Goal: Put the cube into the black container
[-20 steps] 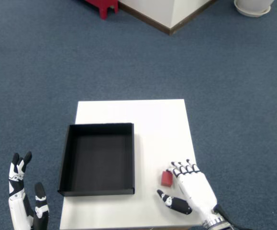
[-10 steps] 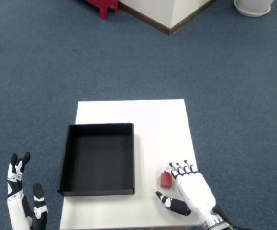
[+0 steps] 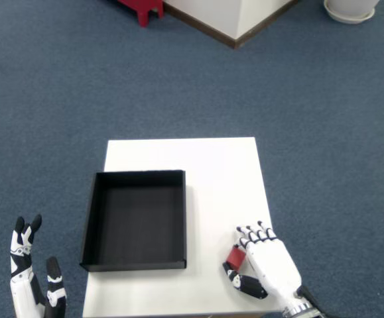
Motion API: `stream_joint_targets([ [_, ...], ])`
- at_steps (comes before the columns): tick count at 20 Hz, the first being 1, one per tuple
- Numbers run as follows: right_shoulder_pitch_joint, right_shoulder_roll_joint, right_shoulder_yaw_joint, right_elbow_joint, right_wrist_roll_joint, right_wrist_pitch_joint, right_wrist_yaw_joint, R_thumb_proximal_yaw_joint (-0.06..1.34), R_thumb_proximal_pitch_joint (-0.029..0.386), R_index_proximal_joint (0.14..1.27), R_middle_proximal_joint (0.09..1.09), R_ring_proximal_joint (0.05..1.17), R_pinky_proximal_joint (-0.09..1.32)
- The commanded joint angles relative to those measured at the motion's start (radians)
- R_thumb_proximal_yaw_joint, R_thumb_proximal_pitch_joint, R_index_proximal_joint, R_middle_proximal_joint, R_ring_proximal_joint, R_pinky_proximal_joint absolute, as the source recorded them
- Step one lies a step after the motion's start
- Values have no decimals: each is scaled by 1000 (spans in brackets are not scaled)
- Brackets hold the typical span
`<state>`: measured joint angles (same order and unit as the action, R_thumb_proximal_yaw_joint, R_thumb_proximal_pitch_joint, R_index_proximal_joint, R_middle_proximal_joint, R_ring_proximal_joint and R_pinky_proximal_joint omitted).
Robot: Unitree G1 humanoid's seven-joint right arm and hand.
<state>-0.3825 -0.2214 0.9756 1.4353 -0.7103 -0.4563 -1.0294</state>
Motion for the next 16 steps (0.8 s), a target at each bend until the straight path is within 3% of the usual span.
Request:
stream_joint_targets([
  [1,-27,-7,-9,-11,13,-17,-62,1164,184,1070,296,280,173],
  [3,-25,-5,-11,-12,15,-22,-74,1199,202,1041,308,285,192],
  [16,-33,-11,-14,-7,18,-55,-71,1229,202,1018,311,273,204],
])
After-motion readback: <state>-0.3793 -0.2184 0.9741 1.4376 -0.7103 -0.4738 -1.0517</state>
